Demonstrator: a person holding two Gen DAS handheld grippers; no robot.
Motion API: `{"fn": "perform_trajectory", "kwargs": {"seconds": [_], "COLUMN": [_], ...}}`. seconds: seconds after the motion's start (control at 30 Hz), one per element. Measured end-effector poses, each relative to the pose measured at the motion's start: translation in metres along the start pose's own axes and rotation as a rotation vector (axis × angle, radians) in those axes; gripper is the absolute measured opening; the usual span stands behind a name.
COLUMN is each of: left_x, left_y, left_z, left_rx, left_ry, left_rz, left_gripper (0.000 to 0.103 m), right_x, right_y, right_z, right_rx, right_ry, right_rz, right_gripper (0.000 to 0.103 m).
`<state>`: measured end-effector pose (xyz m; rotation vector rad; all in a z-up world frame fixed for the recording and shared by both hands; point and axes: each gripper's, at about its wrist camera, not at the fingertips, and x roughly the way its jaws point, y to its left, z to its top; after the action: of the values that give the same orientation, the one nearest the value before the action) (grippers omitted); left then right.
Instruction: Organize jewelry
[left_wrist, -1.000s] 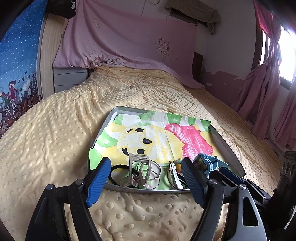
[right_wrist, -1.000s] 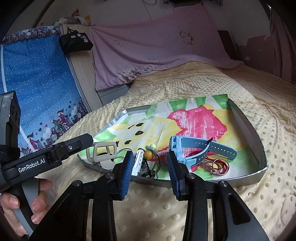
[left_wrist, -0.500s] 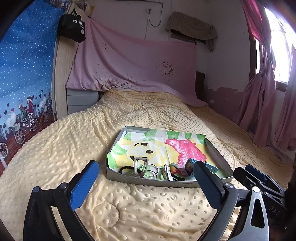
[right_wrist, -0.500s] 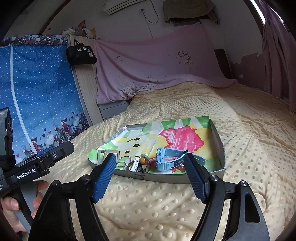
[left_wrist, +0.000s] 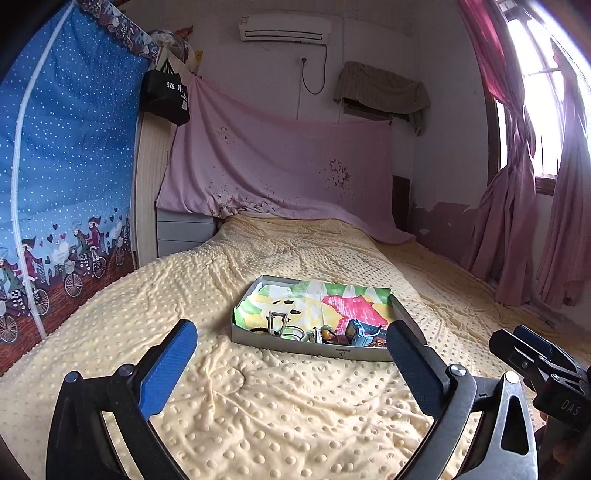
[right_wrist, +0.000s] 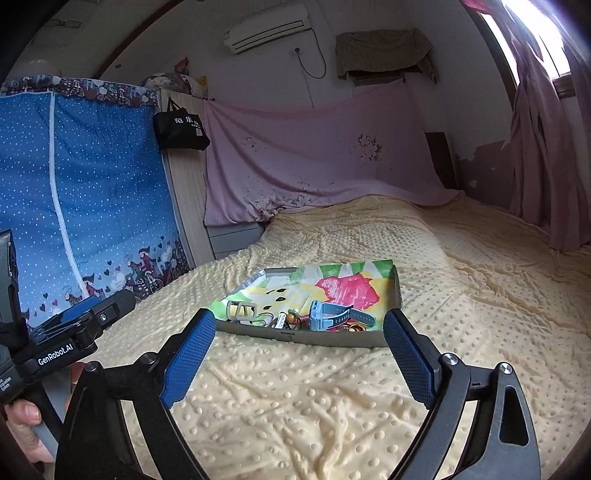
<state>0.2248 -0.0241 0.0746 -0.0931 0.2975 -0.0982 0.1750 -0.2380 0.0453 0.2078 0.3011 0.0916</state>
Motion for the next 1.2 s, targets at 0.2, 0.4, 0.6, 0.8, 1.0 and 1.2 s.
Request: {"fn": "perform_trajectory", "kwargs": {"seconds": [0.2, 0.4, 0.6, 0.8, 1.0, 1.2], "left_x": [-0.048, -0.088, -0.123, -0.151, -0.169, -0.180], "left_y": [-0.002, 0.007, 0.018, 0.026, 0.024, 0.021], "left_z": [-0.016, -0.033, -0.048, -0.061, -0.070, -0.082], "left_rx": [0.025, 0.008, 0.003, -0.002, 0.033, 0.057], "left_ry": [-0.024, -0.036, -0.038, -0.047, -0.061, -0.074], "left_rz": [0.015, 0.017, 0.025, 0.032, 0.039, 0.043], "left_gripper": [0.103, 0.103, 0.103, 0.103, 0.103, 0.103], "right_x": [-0.052, -0.095, -0.132, -0.155, -0.172, -0.186], "right_y": [0.008, 0.014, 0.024, 0.030, 0.031, 0.036], "right_z": [-0.013, -0.025, -0.040, -0.055, -0.068, -0.081], "right_rx": [-0.024, -0.033, -0.035, -0.029, -0.033, -0.072], "right_ry": [-0.011, -0.021, -0.027, -0.025, -0.036, -0.057], "right_rz": [0.005, 0.012, 0.027, 0.031, 0.014, -0.018], "right_gripper": [0.090, 0.095, 0.098, 0.102, 0.102, 0.102]}}
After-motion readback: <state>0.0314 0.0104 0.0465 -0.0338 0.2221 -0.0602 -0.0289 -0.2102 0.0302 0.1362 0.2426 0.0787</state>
